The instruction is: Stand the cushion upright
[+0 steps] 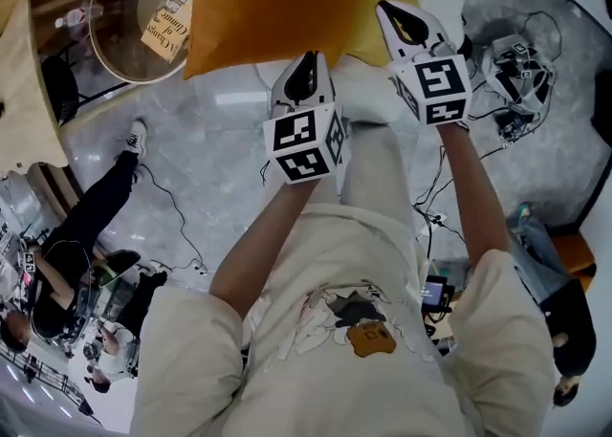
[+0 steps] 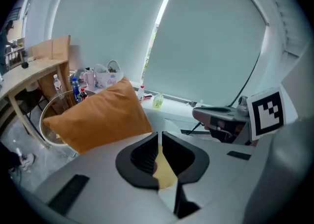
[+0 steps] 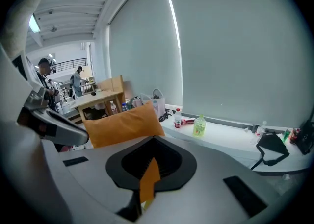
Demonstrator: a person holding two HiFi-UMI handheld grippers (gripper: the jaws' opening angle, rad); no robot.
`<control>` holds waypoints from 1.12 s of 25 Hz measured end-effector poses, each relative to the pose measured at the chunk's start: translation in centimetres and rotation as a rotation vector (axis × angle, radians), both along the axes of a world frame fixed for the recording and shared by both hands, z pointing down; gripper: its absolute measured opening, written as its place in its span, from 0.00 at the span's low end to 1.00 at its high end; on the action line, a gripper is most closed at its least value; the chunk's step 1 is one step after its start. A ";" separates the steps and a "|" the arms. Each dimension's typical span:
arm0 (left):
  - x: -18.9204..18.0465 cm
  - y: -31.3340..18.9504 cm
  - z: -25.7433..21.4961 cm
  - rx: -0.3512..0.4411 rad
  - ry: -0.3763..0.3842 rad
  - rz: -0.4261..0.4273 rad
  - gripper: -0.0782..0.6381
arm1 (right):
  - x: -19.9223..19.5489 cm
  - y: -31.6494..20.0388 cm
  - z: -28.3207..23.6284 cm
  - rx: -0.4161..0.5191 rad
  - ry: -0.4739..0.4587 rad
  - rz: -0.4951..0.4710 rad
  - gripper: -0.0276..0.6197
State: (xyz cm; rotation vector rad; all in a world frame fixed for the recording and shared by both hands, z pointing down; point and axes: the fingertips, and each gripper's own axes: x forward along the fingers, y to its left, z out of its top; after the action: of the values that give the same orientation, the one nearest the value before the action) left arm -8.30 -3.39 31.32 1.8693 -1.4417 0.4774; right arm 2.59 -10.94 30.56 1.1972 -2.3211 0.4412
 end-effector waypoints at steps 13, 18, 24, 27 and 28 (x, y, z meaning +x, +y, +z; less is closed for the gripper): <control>3.7 0.1 -10.7 0.136 0.016 0.223 0.12 | 1.6 4.9 -8.6 -0.013 -0.002 0.072 0.08; 3.6 0.7 -13.5 0.158 0.030 0.270 0.12 | 1.7 7.0 -11.4 -0.014 0.006 0.089 0.08; 3.7 1.7 -16.5 0.189 0.041 0.328 0.12 | 1.4 9.5 -15.2 0.008 -0.017 0.102 0.08; 3.9 2.1 -18.3 0.204 0.060 0.359 0.12 | 1.1 10.4 -16.8 0.016 -0.025 0.112 0.08; 3.9 2.1 -19.0 0.210 0.067 0.370 0.12 | 1.0 10.7 -17.3 0.021 -0.024 0.115 0.08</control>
State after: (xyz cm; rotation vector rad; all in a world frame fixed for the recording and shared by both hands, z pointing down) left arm -4.37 -1.28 12.34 2.3137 -1.1389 0.4459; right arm 3.58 -0.29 13.29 1.3469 -2.2897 0.4749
